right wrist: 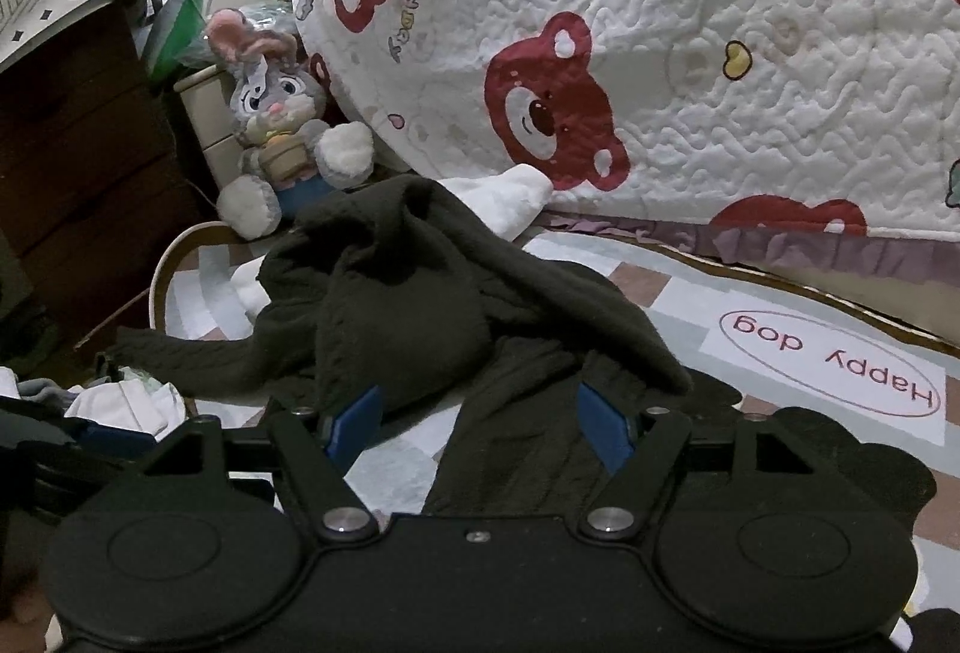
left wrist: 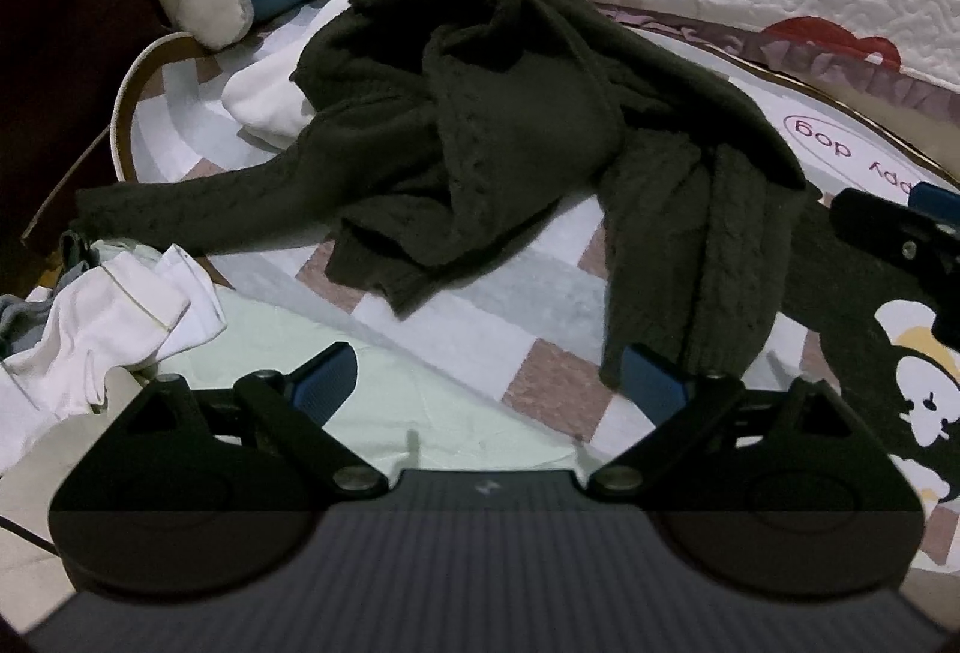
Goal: Fold clothes
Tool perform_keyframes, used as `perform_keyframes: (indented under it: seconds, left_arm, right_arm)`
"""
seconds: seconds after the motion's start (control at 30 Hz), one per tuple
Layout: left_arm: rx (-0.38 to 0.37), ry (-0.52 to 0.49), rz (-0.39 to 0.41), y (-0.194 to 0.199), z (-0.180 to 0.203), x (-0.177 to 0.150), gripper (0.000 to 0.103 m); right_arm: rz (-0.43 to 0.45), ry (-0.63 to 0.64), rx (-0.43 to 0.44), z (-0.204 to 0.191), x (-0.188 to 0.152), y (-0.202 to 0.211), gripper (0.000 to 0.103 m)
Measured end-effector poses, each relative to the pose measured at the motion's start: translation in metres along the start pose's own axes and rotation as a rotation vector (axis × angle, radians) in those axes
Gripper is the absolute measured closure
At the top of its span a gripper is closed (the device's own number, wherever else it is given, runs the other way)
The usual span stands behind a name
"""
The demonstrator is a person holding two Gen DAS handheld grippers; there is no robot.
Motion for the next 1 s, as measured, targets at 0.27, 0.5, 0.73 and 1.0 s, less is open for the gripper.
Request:
perform_keyframes:
  seconds: [0.27,0.5,0.73,1.0]
  left_arm:
    - [0.020,-0.003,-0.011,-0.0015,-0.0022,-0.0026,0.007]
    - [0.024,-0.005,-0.020,-0.0023,-0.0032,-0.0028,0.007]
    - [0.023,-0.009,-0.026,-0.0032,-0.0033,-0.0044,0.007]
    - [0.023,-0.012,-0.029,-0.0034,-0.0024,-0.0045,0.007]
  right_arm:
    - [0.025,-0.044,0.005,0.0031,0.0039,0.0025,0.026]
    - [0.019,-0.066,0.009,0.0047,0.0008,0.0016,0.026]
    - [0.012,-0.069,0.018,0.0073,0.0010,0.0003,0.026]
    - [0.009,-0.072,0.019,0.0080,0.0008,-0.0003,0.026]
Point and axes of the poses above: each gripper's, at about its wrist camera, not at the fingertips, and y roughly against the way its jaws point, z to its right, x to its top, the point moved 9 cm from there along -y, roughly the way its jaws point, and after that the axes turned 10 degrees about -z, right-handed, at the moved point
